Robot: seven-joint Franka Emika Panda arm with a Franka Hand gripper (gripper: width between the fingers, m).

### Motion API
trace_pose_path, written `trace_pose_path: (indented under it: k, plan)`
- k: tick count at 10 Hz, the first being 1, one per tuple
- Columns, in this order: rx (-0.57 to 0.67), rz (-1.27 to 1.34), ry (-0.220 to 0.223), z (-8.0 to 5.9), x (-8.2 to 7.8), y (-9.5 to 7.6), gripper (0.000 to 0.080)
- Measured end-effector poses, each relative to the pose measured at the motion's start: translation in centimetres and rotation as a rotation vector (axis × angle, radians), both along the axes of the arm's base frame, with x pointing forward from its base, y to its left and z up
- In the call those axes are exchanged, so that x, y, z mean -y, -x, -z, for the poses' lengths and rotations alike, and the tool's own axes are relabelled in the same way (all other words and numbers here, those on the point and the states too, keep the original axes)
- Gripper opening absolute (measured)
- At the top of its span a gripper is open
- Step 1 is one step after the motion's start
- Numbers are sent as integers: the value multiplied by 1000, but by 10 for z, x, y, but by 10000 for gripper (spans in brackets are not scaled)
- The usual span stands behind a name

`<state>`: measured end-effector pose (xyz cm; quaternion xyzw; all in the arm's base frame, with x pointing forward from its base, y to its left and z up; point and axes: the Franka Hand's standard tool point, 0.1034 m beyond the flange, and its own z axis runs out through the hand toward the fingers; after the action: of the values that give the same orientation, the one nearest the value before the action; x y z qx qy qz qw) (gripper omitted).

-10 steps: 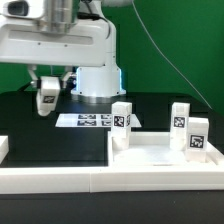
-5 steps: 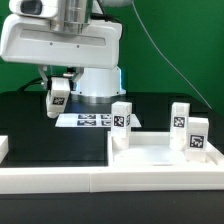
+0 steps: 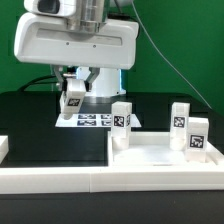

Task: Assemble square table

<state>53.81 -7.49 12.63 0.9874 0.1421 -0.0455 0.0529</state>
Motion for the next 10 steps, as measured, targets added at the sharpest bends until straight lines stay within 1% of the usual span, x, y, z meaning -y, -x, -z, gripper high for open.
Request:
trace_pose_path:
  k: [1, 3, 4, 5, 6, 7, 8, 10]
  plan:
    - [10, -5, 1, -2, -1, -4, 290]
    - [25, -6, 4, 0, 1, -3, 290]
    - [64, -20, 5, -1, 3, -8, 291]
    - [154, -27, 4, -2, 7, -11, 291]
    - [206, -15, -1, -2, 5, -10, 291]
    - [244, -6, -5, -3, 1, -15, 291]
    - [249, -10, -6, -1, -7, -21, 291]
    - [261, 4, -14, -5, -25, -39, 291]
